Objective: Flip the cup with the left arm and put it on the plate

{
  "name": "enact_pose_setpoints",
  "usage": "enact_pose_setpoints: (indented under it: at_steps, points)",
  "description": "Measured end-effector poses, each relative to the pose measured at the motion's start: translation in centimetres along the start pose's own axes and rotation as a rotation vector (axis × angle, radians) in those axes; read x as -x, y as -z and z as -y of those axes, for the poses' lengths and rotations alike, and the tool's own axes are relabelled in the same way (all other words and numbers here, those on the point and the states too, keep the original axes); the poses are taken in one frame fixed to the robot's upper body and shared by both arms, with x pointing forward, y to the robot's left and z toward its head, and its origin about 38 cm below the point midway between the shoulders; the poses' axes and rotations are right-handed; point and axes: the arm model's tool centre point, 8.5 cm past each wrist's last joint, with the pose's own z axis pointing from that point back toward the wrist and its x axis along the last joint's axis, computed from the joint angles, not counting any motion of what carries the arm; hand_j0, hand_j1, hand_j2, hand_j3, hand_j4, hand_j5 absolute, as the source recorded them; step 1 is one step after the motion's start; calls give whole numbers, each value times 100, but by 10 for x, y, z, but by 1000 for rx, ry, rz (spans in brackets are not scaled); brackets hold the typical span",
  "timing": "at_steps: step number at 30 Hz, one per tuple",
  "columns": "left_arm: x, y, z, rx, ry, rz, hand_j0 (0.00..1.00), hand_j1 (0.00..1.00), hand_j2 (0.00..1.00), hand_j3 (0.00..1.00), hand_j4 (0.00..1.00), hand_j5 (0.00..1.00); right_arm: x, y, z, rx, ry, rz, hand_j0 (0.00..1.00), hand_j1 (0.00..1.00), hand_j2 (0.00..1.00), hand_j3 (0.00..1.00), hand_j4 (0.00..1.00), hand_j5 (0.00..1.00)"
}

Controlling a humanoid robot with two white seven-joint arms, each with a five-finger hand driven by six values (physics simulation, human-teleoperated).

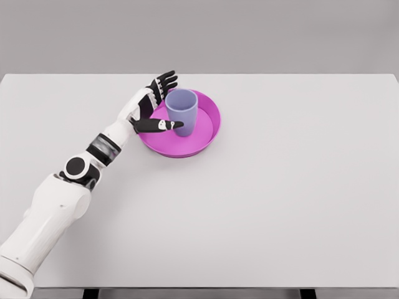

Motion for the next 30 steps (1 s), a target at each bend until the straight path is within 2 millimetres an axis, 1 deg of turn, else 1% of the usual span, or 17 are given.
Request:
enact_pose_setpoints:
  at_steps: [5,12,15,18,21,22,24,28,30]
  points:
    - [-1,-1,-1,1,6,2,100,100,100,100,100,100,0,0,0,0,0,0,100,100,100,100,100,100]
    - [-6,-7,-9,5,32,2,100,100,100,100,100,100,1,0,0,0,0,-2,100,100,100,100,100,100]
    - [-10,-12,-13,13,50,0,100,100,100,100,100,100,1,0,0,0,0,-2,100,100,100,100,100,100]
    - [-19,-16,-18,27,79,12,100,100,100,100,100,100,1,0,0,0,0,-1,100,100,100,100,100,100]
    - [-33,-24,-27,50,134,21,100,100,100,100,100,100,0,0,0,0,0,0,100,100,100,100,100,100]
    - [-39,-28,-32,63,167,25,100,100,100,100,100,100,0,0,0,-1,0,0,100,100,100,100,100,100]
    - [-51,-43,-43,95,265,20,100,100,100,100,100,100,0,0,0,0,0,0,100,100,100,100,100,100]
    - [-72,-88,-68,183,489,-64,100,100,100,100,100,100,1,0,0,0,0,-1,100,100,100,100,100,100]
    - [-87,-104,-79,217,581,-98,100,100,100,100,100,100,0,0,0,-1,0,0,100,100,100,100,100,100]
